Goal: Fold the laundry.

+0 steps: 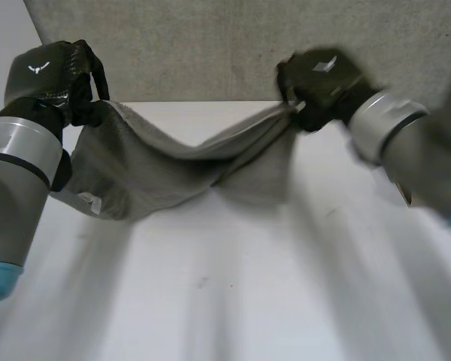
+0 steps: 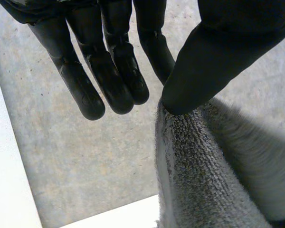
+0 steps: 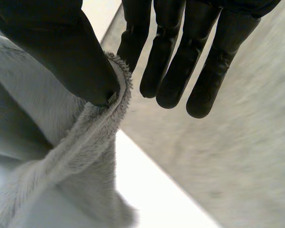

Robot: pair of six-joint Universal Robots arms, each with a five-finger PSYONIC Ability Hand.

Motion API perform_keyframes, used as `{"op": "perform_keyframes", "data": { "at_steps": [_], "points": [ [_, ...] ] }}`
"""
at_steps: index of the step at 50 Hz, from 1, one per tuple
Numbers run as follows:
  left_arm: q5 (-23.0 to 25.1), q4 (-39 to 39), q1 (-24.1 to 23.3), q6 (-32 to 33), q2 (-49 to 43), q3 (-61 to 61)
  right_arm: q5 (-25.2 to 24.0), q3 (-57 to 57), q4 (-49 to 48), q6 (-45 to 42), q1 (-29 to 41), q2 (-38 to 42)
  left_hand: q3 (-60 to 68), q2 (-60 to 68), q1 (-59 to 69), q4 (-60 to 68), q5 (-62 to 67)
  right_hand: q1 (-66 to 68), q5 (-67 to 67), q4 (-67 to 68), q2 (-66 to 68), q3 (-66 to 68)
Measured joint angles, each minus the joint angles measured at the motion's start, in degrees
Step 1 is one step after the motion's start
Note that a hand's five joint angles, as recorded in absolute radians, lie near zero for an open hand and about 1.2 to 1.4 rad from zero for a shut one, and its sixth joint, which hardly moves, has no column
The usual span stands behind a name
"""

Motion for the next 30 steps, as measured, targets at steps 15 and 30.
{"op": "perform_keyframes", "data": {
  "at_steps": [15,30],
  "points": [
    [12.8,-8.8,2.2,20.6,4.0,-0.3,-0.9,-12.3,32.3,-27.1,-6.3,-5.2,0.0,0.0,0.0,0.2,0.0,0.0,0.3,0.0,0.2,0.0],
    [9.7,-8.9,1.6,28.5,-26.4,21.6,9.2,-23.2,23.5,-28.2,-3.1,17.4,0.1,0.1,0.0,0.2,0.0,0.0,0.4,0.0,0.2,0.0]
  ]
}}
